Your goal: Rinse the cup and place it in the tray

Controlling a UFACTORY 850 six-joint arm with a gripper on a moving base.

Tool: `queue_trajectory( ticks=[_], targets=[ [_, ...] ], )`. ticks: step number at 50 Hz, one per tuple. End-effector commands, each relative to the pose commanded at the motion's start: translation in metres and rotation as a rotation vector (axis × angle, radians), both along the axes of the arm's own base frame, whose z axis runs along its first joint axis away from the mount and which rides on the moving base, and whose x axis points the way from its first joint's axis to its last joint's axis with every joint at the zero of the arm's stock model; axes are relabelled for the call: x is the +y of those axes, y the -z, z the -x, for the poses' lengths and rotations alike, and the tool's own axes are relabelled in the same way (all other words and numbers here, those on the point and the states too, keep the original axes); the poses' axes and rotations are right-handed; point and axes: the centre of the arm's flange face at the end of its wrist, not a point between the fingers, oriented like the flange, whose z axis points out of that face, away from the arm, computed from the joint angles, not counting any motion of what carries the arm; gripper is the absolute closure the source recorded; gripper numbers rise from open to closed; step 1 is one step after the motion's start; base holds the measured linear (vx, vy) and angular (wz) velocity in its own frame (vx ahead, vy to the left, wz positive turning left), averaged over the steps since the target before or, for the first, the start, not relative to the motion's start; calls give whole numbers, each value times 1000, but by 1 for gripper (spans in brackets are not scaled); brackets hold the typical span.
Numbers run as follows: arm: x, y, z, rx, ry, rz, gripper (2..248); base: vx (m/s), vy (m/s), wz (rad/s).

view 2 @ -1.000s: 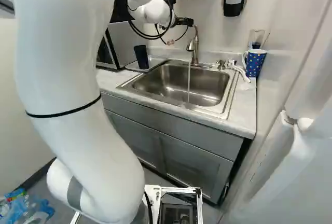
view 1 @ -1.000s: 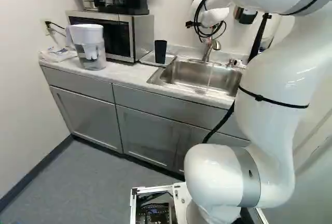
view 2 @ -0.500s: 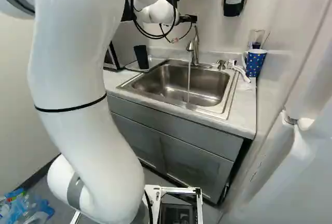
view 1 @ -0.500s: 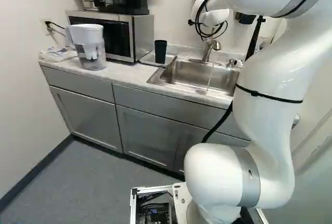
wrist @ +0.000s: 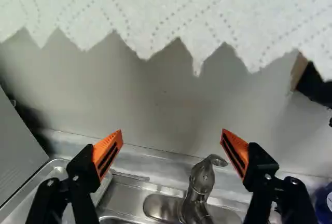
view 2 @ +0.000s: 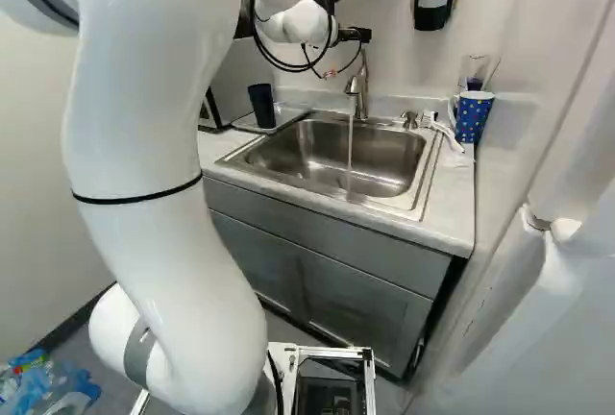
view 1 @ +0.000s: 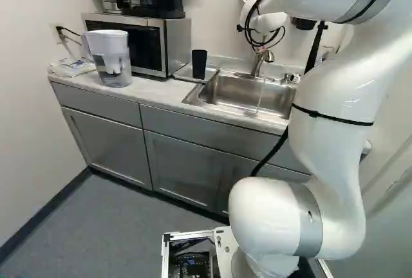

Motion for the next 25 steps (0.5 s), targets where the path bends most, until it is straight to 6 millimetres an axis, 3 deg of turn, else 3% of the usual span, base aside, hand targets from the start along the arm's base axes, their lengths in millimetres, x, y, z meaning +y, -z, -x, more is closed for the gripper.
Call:
queue_trajectory(
  ticks=[25],
  targets=[
    [2,1,-11,-3,-6,1,3,0,0,0]
  ],
)
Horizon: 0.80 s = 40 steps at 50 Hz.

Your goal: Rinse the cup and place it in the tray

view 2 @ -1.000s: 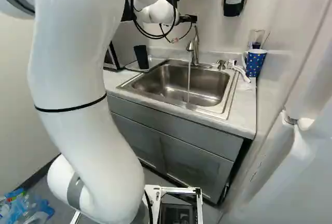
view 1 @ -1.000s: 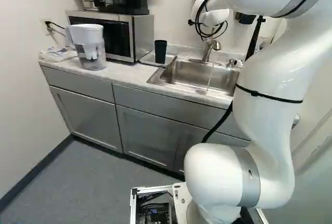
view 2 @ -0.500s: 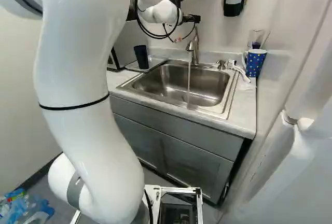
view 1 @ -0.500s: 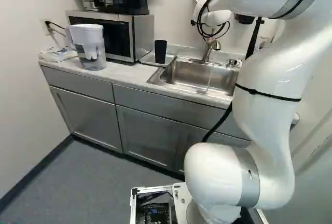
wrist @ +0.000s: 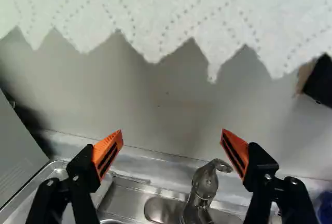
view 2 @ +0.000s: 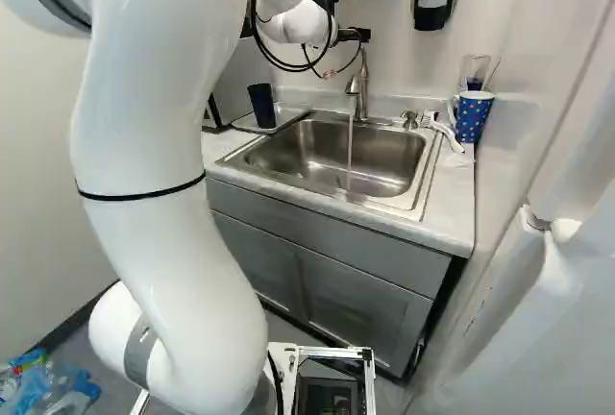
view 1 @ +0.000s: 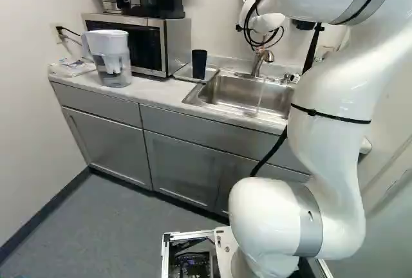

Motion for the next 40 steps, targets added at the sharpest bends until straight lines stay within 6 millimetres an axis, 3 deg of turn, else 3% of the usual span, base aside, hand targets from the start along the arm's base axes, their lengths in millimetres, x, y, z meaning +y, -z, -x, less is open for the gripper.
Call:
queue_trajectory(
  ticks=[40],
  targets=[
    [1,0,-4,-1,-3,0,3,0,0,0]
  ],
)
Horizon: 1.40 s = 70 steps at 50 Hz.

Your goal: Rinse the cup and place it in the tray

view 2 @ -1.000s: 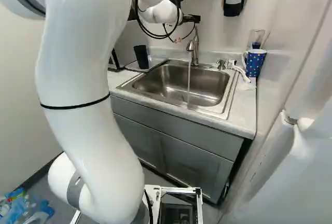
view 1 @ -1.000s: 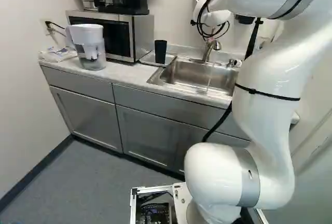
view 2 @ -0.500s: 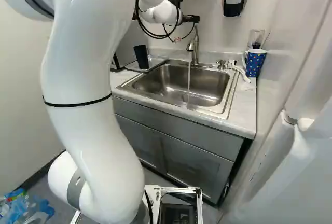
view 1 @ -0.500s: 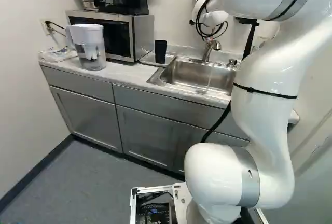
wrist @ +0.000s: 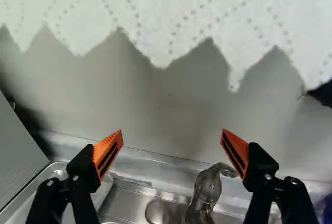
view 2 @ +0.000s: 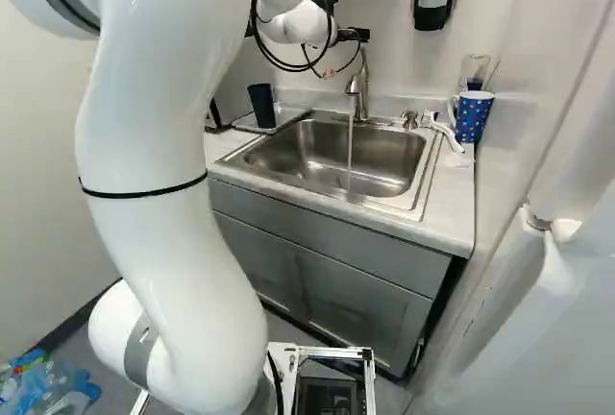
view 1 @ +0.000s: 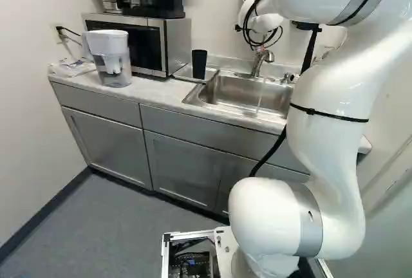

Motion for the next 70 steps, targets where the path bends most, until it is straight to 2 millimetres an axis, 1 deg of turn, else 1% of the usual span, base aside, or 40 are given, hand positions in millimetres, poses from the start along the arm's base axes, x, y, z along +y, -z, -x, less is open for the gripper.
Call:
queue_trajectory(
  ticks=[19,70],
  targets=[
    [0,-1,8,3,2,-1,3,0,0,0],
    [1,-1,17,12,5,-3,3,0,0,0]
  ],
)
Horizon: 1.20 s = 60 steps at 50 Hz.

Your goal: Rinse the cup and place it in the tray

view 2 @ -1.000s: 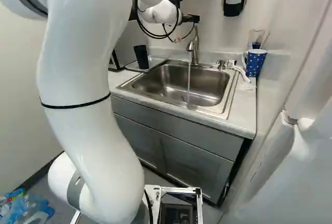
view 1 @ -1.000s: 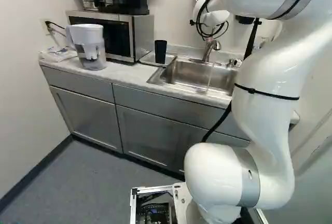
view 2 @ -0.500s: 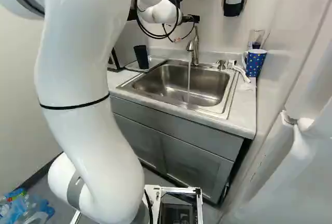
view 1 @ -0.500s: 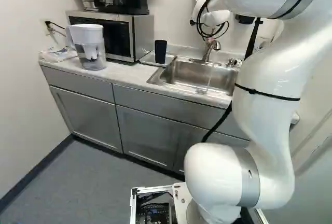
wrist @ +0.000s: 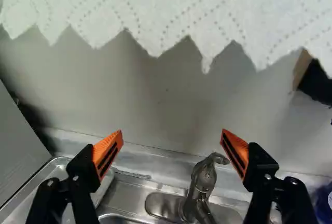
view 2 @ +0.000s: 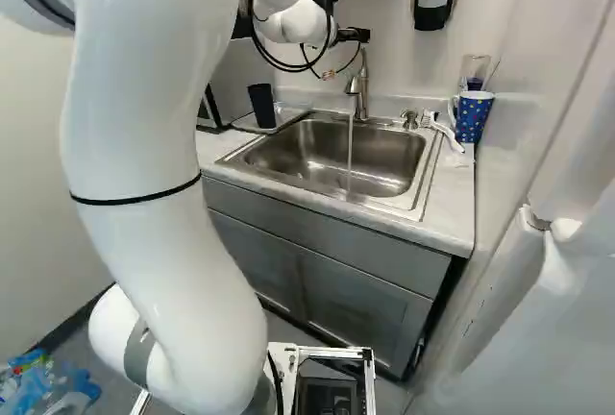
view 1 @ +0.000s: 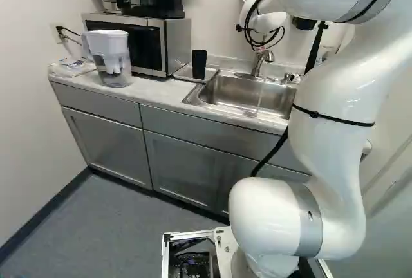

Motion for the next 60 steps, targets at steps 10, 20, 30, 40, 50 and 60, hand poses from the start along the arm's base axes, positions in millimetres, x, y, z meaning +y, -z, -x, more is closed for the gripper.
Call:
queue_trajectory(
  ticks=[10,20,30,40,50,60],
  targets=[
    [0,1,1,7,0,-2,3,0,0,0],
    [0,1,1,16,-1,-4,3,0,0,0],
    [2,2,1,25,-3,-7,3,0,0,0],
    [4,3,1,36,-6,-9,3,0,0,0],
    [5,4,2,49,-9,-13,3,0,0,0],
    [7,5,6,63,-11,-16,3,0,0,0]
  ],
)
